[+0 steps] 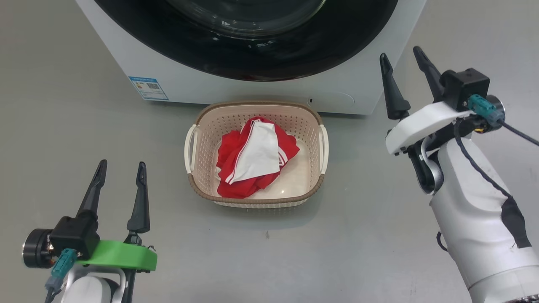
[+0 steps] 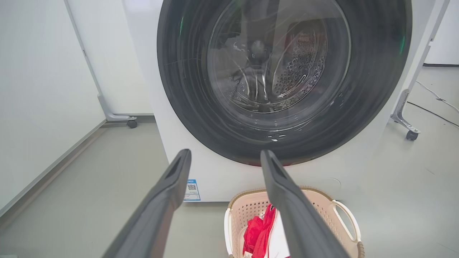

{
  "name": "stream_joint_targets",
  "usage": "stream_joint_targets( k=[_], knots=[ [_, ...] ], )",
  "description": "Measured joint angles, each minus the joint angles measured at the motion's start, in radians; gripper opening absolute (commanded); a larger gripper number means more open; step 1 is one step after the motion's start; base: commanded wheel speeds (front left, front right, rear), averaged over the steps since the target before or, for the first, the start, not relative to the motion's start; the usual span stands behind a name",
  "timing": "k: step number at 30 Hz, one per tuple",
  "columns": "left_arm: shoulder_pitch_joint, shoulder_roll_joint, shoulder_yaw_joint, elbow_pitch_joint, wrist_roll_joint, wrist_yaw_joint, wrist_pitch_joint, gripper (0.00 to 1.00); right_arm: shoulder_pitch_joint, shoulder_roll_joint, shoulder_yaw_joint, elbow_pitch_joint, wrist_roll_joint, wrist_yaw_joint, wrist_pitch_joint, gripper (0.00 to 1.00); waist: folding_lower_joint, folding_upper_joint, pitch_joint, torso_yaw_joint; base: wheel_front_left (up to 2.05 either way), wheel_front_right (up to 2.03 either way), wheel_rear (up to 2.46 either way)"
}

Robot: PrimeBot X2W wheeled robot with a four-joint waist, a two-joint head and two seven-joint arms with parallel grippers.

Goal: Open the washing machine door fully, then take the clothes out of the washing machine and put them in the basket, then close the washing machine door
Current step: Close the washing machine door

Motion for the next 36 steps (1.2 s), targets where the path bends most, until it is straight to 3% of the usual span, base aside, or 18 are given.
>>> stream_joint_targets(
  k=[8, 24, 36],
  knots=[
    [0.043, 0.0, 0.013, 0.032, -0.003, 0.0, 0.0, 1.0, 0.158, 0.018, -0.004, -0.073, 0.01, -0.009, -0.003, 1.0, 0.0, 0.0, -0.051, -0.054, 0.0, 0.0, 0.0],
    [0.12, 0.001, -0.009, 0.075, -0.011, 0.0, 0.002, 1.0, 0.417, 0.029, -0.025, -0.219, 0.023, -0.06, -0.003, 1.0, 0.0, 0.0, -0.17, -0.125, 0.0, 0.0, 0.0],
    [0.176, 0.001, -0.021, 0.082, -0.011, 0.0, 0.005, 1.0, 0.561, 0.034, 0.001, -0.276, 0.023, -0.062, -0.003, 1.0, 0.0, 0.0, -0.24, -0.141, 0.0, 0.0, 0.0]
  ],
)
